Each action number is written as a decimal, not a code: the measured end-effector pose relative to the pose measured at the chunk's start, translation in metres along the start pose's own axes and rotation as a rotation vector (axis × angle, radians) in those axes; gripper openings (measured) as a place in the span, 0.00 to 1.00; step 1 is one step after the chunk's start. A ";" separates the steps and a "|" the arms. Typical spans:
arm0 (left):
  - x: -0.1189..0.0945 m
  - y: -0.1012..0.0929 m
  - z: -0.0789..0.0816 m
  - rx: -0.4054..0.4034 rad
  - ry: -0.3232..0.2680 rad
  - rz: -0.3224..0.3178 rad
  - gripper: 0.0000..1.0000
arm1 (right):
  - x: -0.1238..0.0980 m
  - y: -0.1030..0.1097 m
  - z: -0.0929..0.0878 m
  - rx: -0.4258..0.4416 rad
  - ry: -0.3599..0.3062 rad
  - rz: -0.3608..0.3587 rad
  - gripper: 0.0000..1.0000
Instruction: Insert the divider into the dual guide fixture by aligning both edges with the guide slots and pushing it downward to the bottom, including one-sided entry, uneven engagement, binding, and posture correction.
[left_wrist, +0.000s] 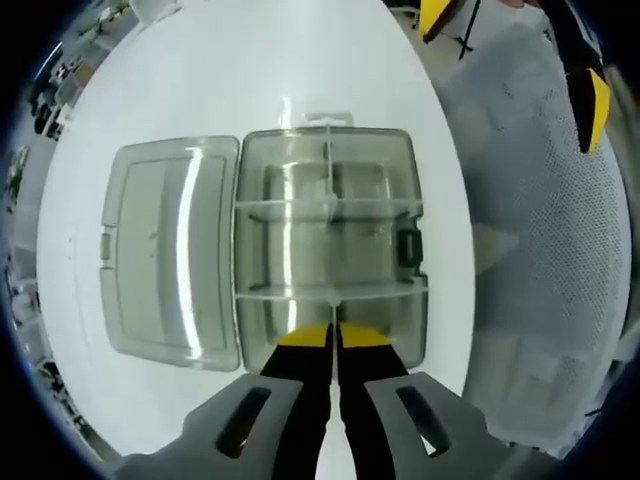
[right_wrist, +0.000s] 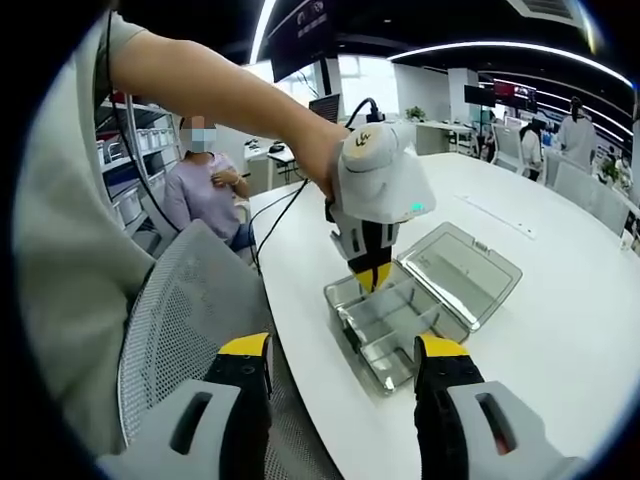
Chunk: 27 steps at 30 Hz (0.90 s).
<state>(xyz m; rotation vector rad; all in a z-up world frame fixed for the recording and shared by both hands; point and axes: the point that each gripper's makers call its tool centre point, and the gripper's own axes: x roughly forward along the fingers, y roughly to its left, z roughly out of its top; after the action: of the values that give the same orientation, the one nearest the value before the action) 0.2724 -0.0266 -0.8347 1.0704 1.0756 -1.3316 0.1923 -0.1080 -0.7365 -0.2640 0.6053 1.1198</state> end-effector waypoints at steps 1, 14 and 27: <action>0.000 0.000 0.000 0.001 -0.003 -0.001 0.00 | 0.000 0.000 0.000 -0.002 0.000 0.001 0.54; -0.026 0.008 0.004 -0.092 -0.085 0.013 0.11 | -0.001 0.004 0.005 -0.021 0.000 0.010 0.55; -0.074 0.013 -0.011 -0.250 -0.246 0.134 0.14 | -0.003 0.005 0.004 -0.037 0.006 0.020 0.55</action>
<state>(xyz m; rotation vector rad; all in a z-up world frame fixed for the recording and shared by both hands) 0.2883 -0.0019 -0.7648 0.7588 0.9403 -1.1530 0.1879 -0.1067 -0.7311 -0.2936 0.5936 1.1506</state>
